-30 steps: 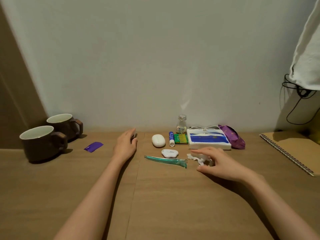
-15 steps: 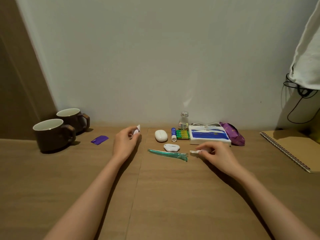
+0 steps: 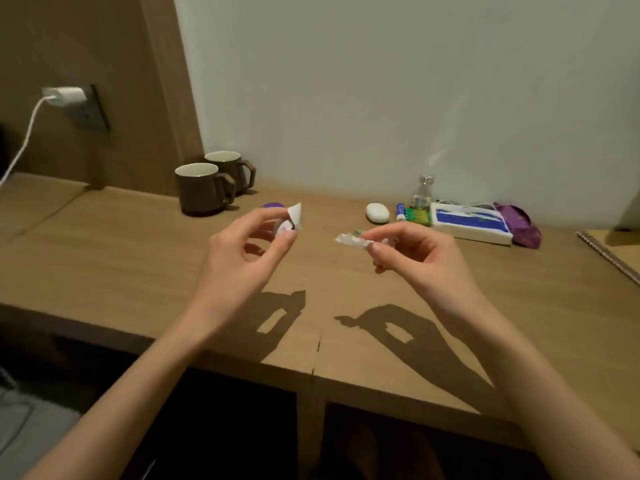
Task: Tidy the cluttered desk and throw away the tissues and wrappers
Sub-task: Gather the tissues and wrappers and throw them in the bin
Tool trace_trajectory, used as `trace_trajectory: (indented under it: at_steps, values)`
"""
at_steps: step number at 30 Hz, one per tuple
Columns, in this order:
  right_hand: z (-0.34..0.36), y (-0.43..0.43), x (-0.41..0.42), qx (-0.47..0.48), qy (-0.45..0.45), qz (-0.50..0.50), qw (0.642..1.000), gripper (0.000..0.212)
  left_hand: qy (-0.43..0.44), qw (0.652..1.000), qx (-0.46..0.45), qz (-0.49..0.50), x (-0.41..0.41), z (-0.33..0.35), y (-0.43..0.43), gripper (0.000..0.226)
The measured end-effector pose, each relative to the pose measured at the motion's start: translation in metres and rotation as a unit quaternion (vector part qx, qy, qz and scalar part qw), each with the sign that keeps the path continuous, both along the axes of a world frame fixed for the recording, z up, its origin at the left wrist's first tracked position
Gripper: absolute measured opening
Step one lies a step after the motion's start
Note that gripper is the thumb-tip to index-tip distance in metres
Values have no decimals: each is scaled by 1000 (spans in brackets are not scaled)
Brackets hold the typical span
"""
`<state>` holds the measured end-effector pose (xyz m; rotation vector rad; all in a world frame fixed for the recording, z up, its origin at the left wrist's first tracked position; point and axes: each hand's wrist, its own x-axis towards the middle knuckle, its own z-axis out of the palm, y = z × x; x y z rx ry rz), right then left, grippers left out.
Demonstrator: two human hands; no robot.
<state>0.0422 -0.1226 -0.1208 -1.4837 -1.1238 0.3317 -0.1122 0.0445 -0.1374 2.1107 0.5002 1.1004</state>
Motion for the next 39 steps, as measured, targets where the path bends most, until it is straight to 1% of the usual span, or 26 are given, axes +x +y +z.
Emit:
trace_trajectory:
  at_steps: [4,7,9,12,16,19,21,23,24,27,30,32,34,36,37,39]
  values:
    - [-19,5,-62,-14,7,96,995,12,-12,996,-78,31,-74,-30,-10,27]
    - [-47,14,-101,-53,-1,157,986,10,-14,994,-100,45,-123,-58,-17,23]
    - [-70,22,-121,-94,-8,189,977,10,2,992,-116,47,-150,-77,-19,21]
    - [-108,36,-145,-148,-24,215,965,9,56,988,-128,67,-186,-114,-14,21]
    - [-171,62,-160,-231,-40,213,948,9,167,969,-163,82,-218,-178,4,20]
    - [-224,83,-164,-302,-27,201,931,13,251,947,-183,79,-225,-233,18,17]
    - [-255,95,-168,-348,8,194,917,17,320,924,-197,64,-224,-270,29,18]
    - [-285,107,-173,-392,43,175,902,19,383,899,-207,53,-222,-303,40,12]
    - [-299,113,-175,-411,59,163,895,20,408,886,-216,50,-221,-317,45,15]
    - [-337,127,-180,-462,85,141,871,29,452,856,-244,57,-212,-350,52,32]
    - [-356,135,-184,-492,94,150,852,49,490,826,-270,71,-205,-371,55,46]
    - [-360,136,-184,-505,99,167,841,61,501,801,-324,51,-204,-378,57,62]
    - [-361,134,-180,-509,92,185,835,66,505,779,-372,13,-204,-379,56,72]
    - [-356,131,-175,-506,66,201,836,61,512,774,-372,-18,-205,-374,55,72]
    - [-351,128,-171,-500,57,209,838,57,512,780,-358,-23,-204,-370,55,70]
    - [-332,121,-164,-476,47,228,848,50,507,805,-306,-24,-203,-351,53,65]
